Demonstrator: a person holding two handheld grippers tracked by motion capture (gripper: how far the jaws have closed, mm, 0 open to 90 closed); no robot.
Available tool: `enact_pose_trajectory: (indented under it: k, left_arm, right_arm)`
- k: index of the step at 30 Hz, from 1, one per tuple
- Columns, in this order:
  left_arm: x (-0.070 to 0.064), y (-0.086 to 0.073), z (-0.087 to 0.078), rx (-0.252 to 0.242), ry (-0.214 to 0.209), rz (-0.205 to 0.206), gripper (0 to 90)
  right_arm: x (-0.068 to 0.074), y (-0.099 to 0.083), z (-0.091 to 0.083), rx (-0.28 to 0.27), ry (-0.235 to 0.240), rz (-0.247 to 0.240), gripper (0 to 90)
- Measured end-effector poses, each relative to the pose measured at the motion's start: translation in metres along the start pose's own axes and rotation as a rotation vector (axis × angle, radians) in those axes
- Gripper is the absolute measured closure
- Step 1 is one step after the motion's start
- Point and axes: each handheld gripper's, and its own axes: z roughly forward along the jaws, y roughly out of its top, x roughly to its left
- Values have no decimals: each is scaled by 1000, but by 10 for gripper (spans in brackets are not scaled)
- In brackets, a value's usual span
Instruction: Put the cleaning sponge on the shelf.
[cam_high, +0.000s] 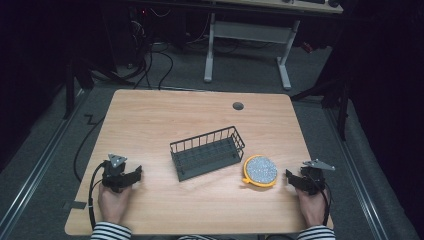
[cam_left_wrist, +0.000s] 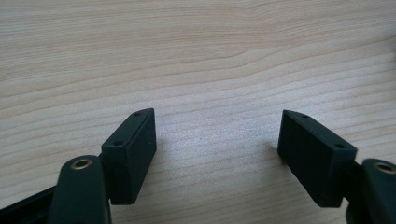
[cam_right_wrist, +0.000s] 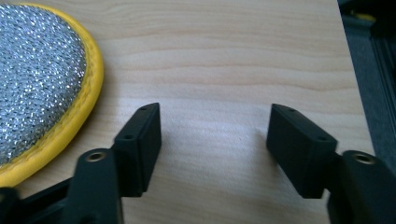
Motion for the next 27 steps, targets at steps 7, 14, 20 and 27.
enact_pose_trajectory:
  k: [7,14,20,27]
  left_arm:
    - [0,0,0,-1,-1,-1,280]
    - [0,0,0,1,-6,5,273]
    - [0,0,0,2,-8,7,272]
    - [-1,0,0,1,-9,7,272]
  right_arm:
    - [6,6,-11,25,35,-8,425]
    - [15,15,-20,33,86,-16,426]
    - [26,26,-26,56,131,-36,418]
    - [43,36,-22,83,154,-89,414]
